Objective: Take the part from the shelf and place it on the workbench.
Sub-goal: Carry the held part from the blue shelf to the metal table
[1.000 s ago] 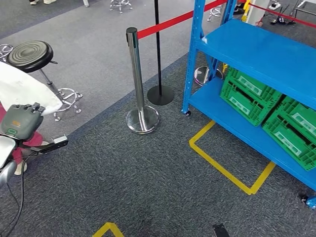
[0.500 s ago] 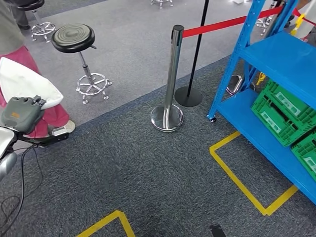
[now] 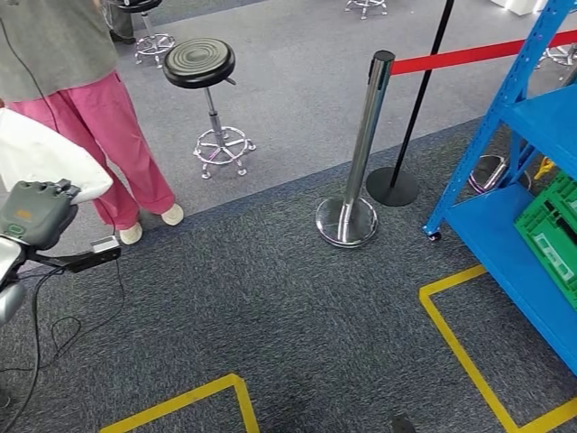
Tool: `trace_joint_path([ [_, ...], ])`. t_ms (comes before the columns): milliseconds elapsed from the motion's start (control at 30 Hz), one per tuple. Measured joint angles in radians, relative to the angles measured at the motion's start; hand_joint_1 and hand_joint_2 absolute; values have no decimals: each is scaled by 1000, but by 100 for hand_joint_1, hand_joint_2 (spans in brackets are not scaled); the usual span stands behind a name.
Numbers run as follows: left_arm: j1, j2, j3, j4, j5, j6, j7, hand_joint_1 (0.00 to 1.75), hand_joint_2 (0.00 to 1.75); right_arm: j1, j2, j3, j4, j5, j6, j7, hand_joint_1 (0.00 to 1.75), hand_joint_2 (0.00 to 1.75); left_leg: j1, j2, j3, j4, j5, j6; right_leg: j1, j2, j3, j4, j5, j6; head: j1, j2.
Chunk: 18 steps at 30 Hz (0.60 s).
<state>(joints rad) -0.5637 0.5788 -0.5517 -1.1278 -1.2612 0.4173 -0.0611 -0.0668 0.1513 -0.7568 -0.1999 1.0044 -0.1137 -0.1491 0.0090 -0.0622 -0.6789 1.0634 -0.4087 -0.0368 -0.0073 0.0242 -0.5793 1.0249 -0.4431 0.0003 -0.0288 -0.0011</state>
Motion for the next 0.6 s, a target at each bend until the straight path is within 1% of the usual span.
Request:
trace_joint_path([
  [33,3,2,0,-3,2,1,1,175,175,1,0,0,0,1,-2,0,0,0,-2,29,-30,65,-34,-3,2,-13,0,0,0,-3,-3,0],
  [67,8,4,0,-5,5,2,1,175,175,1,1,0,0,1,-3,1,0,0,-1,43,-62,134,-65,-5,4,-27,-1,0,-1,-5,-4,0],
  [100,15,6,0,-7,6,2,1,175,175,1,2,0,0,1,-4,1,0,0,-1,48,-86,188,-83,-6,5,-41,-1,0,-1,-6,-4,0],
  [133,22,8,1,-7,7,2,1,175,175,2,3,0,0,1,-6,2,0,0,-1,50,-93,207,-83,-7,5,-55,-1,0,-2,-6,-4,0],
  [167,28,12,2,-8,8,2,1,175,175,2,5,0,0,1,-8,2,0,0,-1,53,-80,187,-66,-6,6,-70,-1,0,-3,-6,-4,0],
  [200,33,16,4,-10,8,2,1,175,175,2,7,0,0,1,-11,2,0,0,-1,62,-48,133,-37,-5,6,-84,0,0,-4,-5,-4,0],
  [233,35,19,6,-13,9,2,1,175,175,2,9,0,0,1,-14,2,0,0,-3,92,-6,61,-10,-4,7,-97,2,0,-6,-3,-5,0],
  [267,36,22,9,-16,9,3,1,175,175,2,11,0,0,1,-16,2,0,0,-7,122,31,-3,9,0,11,-109,3,1,-9,0,-5,0],
  [300,36,24,12,-20,9,4,1,175,175,2,13,0,0,1,-19,2,0,0,-11,145,55,-47,19,5,15,-121,6,1,-13,4,-4,0],
  [333,38,26,14,-23,10,4,1,175,175,2,14,0,0,1,-20,2,0,0,-15,157,66,-69,19,11,19,-133,9,1,-16,8,-4,0],
  [367,41,27,16,-25,10,5,1,175,175,3,15,0,0,1,-22,1,0,0,-18,145,65,-73,18,18,21,-147,12,0,-19,12,-4,0],
  [400,45,30,18,-27,11,5,1,175,175,3,16,0,0,1,-23,1,0,0,-17,129,64,-75,20,25,20,-158,15,-2,-22,16,-4,0],
  [433,47,33,21,-28,11,5,1,175,175,2,17,0,0,1,-23,1,0,0,-16,115,64,-76,21,30,19,-153,14,2,-27,21,-4,0],
  [467,47,36,23,-30,11,5,1,175,175,2,18,0,0,1,-23,1,0,0,-13,102,64,-77,23,35,17,-129,6,23,-43,27,-2,0],
  [500,47,37,25,-32,12,5,1,175,175,2,19,0,0,1,-23,1,0,0,-9,89,65,-78,24,41,15,-96,-13,66,-67,31,0,0],
  [533,46,37,26,-34,12,5,1,175,175,3,19,0,0,0,-23,1,0,0,-8,77,64,-78,25,44,13,-60,-40,127,-97,33,2,0],
  [567,47,35,26,-36,11,5,1,175,175,6,20,0,1,0,-24,3,0,0,-7,62,64,-78,25,47,12,-36,-76,201,-129,34,4,0],
  [600,49,32,25,-37,10,5,0,175,175,9,20,0,1,-1,-24,4,0,0,-7,46,63,-78,26,49,12,-28,-109,264,-148,34,4,0],
])
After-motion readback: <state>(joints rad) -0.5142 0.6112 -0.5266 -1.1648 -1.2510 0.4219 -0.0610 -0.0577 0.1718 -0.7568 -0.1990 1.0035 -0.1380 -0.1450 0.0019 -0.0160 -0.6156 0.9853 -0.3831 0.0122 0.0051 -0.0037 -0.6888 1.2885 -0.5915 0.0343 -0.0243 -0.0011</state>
